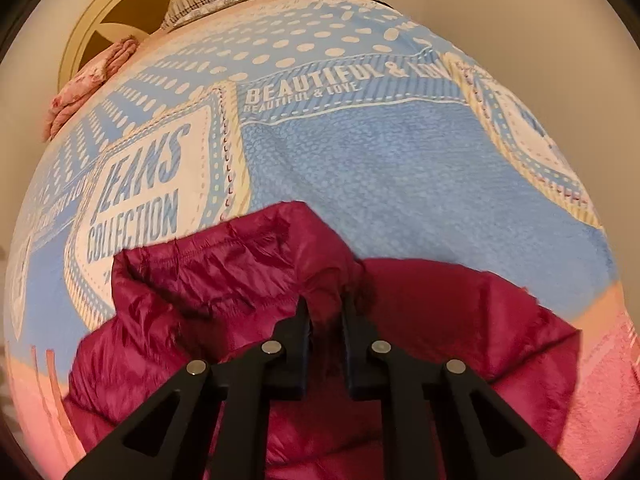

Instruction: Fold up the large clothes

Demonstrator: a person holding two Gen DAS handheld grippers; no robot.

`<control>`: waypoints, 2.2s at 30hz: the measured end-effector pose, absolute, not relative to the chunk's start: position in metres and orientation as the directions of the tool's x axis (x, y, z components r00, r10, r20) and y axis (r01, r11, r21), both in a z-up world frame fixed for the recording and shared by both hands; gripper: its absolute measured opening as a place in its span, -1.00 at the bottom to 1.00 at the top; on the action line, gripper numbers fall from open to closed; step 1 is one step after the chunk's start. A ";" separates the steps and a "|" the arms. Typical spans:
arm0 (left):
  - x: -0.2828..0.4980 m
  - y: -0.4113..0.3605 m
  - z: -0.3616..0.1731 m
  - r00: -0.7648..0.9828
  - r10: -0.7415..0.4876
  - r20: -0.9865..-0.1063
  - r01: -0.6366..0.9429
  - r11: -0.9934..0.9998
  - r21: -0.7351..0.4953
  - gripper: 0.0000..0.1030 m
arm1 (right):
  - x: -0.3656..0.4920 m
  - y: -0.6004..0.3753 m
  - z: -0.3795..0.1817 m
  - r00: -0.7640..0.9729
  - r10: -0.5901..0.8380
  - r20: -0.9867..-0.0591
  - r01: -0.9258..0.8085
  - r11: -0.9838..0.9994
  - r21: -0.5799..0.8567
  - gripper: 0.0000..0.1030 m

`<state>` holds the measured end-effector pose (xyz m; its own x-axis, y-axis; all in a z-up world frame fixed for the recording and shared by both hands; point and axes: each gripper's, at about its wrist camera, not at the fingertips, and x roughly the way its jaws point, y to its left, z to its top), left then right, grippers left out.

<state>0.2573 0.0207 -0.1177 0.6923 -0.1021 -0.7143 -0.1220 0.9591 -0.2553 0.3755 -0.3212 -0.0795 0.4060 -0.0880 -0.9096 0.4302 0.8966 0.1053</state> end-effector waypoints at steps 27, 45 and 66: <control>0.252 0.021 -0.107 0.704 -0.155 -0.693 -0.052 0.962 -0.268 1.00 | 0.265 -0.317 -0.131 0.579 -0.267 -0.771 0.435 0.900 0.014 -0.86; 0.371 -0.140 -0.054 0.523 -0.347 -0.779 0.215 0.937 -0.274 0.90 | 0.255 -0.331 -0.132 0.642 -0.194 -0.742 0.428 0.894 0.136 -0.85; 0.349 -0.086 -0.092 0.434 -0.357 -0.827 0.097 0.931 -0.351 -0.73 | 0.255 -0.333 -0.132 0.647 -0.184 -0.740 0.423 0.894 0.147 -0.85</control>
